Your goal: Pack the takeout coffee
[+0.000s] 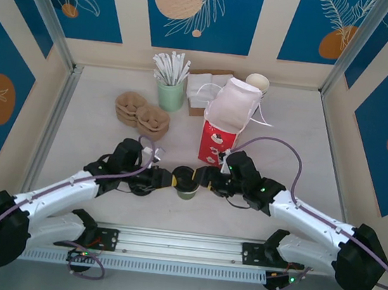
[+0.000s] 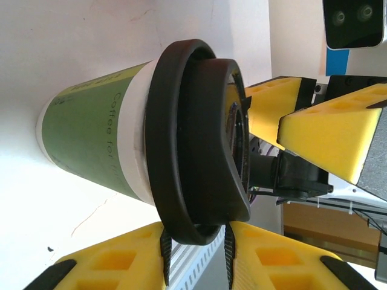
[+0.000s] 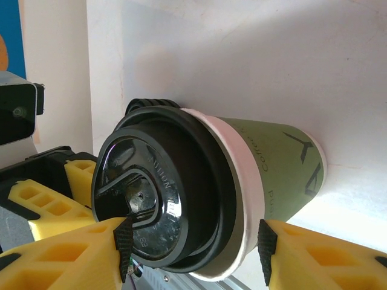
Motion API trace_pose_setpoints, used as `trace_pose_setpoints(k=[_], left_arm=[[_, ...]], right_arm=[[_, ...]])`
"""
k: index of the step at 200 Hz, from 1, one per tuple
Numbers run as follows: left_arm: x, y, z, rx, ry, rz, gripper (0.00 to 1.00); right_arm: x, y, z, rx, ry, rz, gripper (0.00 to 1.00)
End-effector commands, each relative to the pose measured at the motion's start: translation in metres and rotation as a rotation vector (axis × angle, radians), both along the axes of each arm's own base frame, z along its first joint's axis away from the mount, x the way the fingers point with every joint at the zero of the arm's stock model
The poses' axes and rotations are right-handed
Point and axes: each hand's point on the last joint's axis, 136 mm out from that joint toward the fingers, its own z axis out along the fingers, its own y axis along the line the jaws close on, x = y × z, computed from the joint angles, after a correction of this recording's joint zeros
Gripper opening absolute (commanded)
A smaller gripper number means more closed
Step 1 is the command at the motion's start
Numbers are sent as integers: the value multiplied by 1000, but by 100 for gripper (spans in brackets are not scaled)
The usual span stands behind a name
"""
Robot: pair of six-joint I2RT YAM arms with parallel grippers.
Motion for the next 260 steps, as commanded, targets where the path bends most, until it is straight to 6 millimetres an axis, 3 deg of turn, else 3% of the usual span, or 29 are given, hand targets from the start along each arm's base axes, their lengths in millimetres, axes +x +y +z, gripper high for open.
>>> trace_pose_setpoints(k=[1,149,177,228,260], left_arm=[[1,1,-3,5,-16,-19,31],[-1,-9,0,9,-24,-79,39],[-2,-7,4,13,-37,-84,46],[-7,-2,12,50,-66,-117,68],[-1,-1,18,70,-98,-107,71]], right_arm=[[7,8,17,21,-44,4,60],[6,7,12,-18,-49,5,64],[6,5,11,-36,-52,5,65],[5,4,11,-47,-54,5,65],[4,2,13,-50,-59,2,65]])
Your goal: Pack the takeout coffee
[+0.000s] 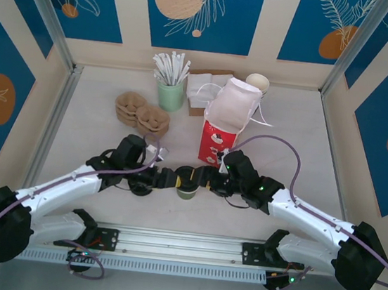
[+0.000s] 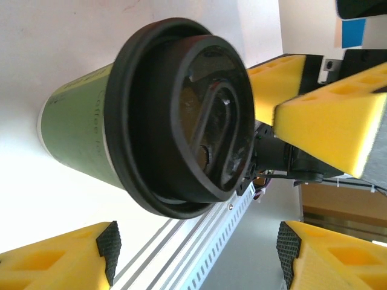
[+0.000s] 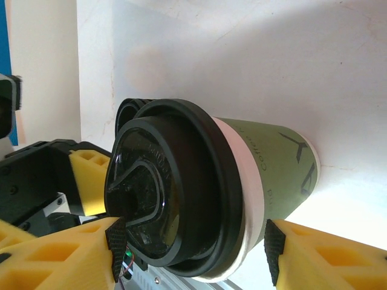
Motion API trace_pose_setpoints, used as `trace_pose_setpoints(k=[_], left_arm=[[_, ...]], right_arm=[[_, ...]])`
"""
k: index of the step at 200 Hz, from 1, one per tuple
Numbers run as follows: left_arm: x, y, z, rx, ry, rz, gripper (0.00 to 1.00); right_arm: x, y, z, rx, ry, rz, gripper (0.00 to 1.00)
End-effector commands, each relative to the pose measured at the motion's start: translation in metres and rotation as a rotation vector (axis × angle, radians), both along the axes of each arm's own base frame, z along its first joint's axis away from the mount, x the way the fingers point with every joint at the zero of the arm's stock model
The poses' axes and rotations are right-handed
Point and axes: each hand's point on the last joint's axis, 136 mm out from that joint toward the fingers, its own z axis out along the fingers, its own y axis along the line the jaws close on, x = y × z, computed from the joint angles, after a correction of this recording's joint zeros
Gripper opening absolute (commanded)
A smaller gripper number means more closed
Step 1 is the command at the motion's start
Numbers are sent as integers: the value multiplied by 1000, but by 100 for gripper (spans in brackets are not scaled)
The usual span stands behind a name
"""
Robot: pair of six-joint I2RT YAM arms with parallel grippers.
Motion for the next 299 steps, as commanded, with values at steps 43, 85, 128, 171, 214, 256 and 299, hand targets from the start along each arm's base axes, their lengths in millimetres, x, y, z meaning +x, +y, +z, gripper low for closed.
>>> trace_pose_setpoints(k=[43,85,128,171,214,256,299], left_arm=[[14,-1,18,72,-86,-26,68],[27,-2,15,133,-106,-26,66],[33,-6,16,144,-113,-41,61],[35,-9,22,135,-130,-51,58],[35,-12,24,129,-133,-63,57],[32,-15,23,125,-132,-81,57],[29,-20,24,122,-137,-101,57]], right_arm=[[1,-5,29,8,-68,-1,68],[-2,-16,42,20,-100,-24,69],[-4,-22,39,24,-94,-35,69],[-2,-23,34,26,-81,-38,69],[-1,-21,30,25,-70,-33,69],[0,-19,27,22,-60,-29,69],[0,-18,22,19,-46,-29,69]])
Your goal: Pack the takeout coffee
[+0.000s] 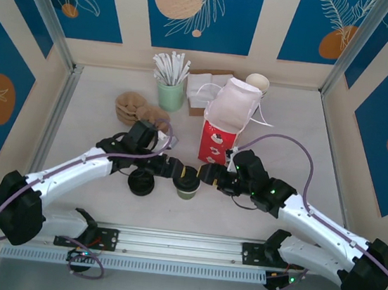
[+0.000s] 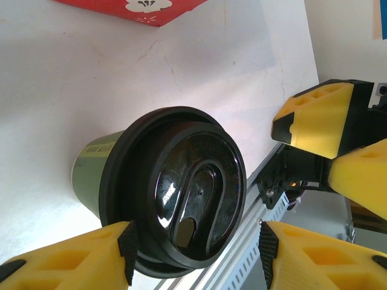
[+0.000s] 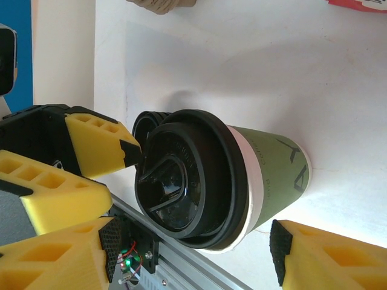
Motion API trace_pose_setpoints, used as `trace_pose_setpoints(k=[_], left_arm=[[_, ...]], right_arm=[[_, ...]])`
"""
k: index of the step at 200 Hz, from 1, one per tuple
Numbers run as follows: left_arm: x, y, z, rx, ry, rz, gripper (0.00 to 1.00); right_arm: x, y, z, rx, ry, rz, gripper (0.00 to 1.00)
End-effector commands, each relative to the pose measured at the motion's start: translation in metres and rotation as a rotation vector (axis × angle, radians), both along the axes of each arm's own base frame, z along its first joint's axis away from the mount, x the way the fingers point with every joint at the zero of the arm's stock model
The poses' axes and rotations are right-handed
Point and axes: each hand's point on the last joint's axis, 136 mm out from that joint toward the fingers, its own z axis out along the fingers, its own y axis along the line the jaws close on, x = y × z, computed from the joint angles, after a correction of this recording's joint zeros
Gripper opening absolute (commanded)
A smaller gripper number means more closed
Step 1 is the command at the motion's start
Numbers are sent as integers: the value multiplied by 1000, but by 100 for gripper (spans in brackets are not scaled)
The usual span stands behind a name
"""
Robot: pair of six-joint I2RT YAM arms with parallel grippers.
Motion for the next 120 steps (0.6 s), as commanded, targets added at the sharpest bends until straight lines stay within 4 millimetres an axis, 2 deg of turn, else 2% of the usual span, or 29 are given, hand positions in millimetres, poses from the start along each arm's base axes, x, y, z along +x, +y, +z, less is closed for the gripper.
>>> trace_pose_setpoints(k=[1,51,120], left_arm=[[-3,-7,8,-13,-14,-44,57],[-10,-13,5,-9,-7,-71,56],[-12,-7,11,11,-29,-57,56]], right_arm=[[-1,2,-5,4,5,13,69],[0,4,-13,-7,24,19,69],[0,6,-19,-16,40,27,68]])
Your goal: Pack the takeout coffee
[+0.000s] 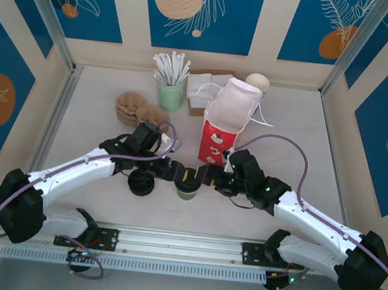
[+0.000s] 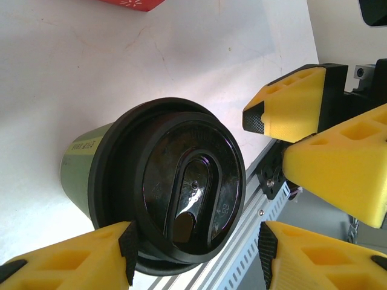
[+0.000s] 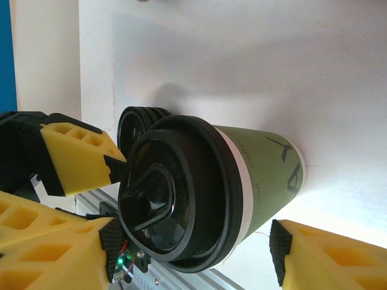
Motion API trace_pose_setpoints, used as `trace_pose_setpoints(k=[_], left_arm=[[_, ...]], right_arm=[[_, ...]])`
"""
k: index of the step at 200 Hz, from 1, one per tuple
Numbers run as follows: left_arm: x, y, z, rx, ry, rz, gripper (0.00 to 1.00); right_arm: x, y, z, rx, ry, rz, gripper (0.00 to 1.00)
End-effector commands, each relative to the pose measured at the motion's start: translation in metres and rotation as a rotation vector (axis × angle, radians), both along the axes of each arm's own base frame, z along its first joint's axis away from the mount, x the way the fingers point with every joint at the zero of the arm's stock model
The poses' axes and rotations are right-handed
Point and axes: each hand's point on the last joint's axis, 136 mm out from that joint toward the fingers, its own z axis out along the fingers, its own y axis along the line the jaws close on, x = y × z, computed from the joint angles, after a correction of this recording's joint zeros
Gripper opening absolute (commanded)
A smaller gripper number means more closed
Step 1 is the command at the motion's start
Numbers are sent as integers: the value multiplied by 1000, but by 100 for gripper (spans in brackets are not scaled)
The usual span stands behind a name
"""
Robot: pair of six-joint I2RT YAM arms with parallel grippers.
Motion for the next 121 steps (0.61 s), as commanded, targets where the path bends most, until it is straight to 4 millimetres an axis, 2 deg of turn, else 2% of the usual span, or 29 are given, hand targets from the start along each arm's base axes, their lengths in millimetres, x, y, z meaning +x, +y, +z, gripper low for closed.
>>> trace_pose_setpoints(k=[1,52,121], left_arm=[[-2,0,15,-2,-37,-13,56],[9,16,16,65,-93,81,62],[12,14,2,56,-68,117,61]], right_arm=[[-1,2,-2,8,0,15,68],[-2,4,-6,-1,5,26,67],[-6,5,-13,-15,13,40,67]])
